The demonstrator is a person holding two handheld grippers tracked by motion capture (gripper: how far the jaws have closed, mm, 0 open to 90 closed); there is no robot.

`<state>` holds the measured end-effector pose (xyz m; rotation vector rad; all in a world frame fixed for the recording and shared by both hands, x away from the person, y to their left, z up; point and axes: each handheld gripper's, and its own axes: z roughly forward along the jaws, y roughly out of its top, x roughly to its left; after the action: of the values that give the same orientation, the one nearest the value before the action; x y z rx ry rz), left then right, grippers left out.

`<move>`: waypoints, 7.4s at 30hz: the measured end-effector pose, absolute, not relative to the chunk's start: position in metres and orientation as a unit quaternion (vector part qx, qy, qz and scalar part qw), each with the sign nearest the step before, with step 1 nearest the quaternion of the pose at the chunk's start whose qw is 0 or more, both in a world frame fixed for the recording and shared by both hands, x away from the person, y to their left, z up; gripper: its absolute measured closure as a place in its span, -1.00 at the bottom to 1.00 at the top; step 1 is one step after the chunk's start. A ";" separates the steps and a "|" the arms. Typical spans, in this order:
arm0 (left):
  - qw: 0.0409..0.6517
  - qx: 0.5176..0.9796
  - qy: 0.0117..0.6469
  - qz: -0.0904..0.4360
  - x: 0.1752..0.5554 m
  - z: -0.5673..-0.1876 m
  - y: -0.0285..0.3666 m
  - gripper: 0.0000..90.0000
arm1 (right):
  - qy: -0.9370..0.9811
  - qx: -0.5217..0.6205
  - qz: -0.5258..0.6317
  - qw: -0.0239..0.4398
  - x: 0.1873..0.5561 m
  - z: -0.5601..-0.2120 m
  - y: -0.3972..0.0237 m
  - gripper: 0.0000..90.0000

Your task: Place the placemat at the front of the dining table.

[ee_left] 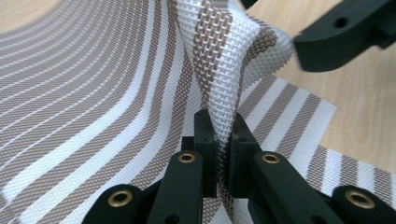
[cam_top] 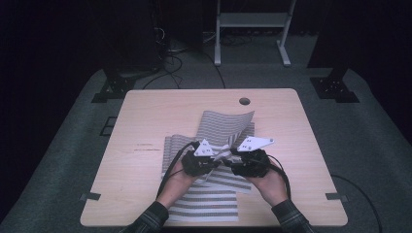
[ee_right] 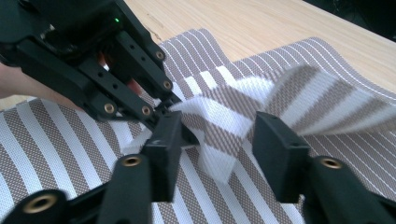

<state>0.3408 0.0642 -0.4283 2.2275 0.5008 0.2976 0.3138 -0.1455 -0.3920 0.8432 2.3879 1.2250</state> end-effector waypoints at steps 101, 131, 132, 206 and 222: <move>0.406 0.786 0.430 0.181 0.341 -0.427 0.253 0.74 | 0.898 0.300 0.303 0.109 0.310 -0.464 -0.168 0.91; 0.371 0.765 0.485 0.206 0.316 -0.433 0.306 -0.72 | 0.898 0.297 0.303 0.113 0.310 -0.465 -0.167 0.91; 0.373 0.762 0.486 0.208 0.316 -0.432 0.309 -0.72 | 0.898 0.298 0.303 0.113 0.310 -0.464 -0.167 0.91; 0.301 0.846 0.413 0.150 0.375 -0.461 0.262 0.86 | 0.854 0.402 0.288 0.165 0.375 -0.465 -0.208 0.91; 0.293 0.847 0.414 0.160 0.406 -0.460 0.248 0.86 | 0.833 0.435 0.298 0.167 0.399 -0.467 -0.216 0.92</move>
<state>0.4060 0.2481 -0.4603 2.2559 1.1021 0.4274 0.3992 -0.2163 -0.4669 1.2392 2.3696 0.8485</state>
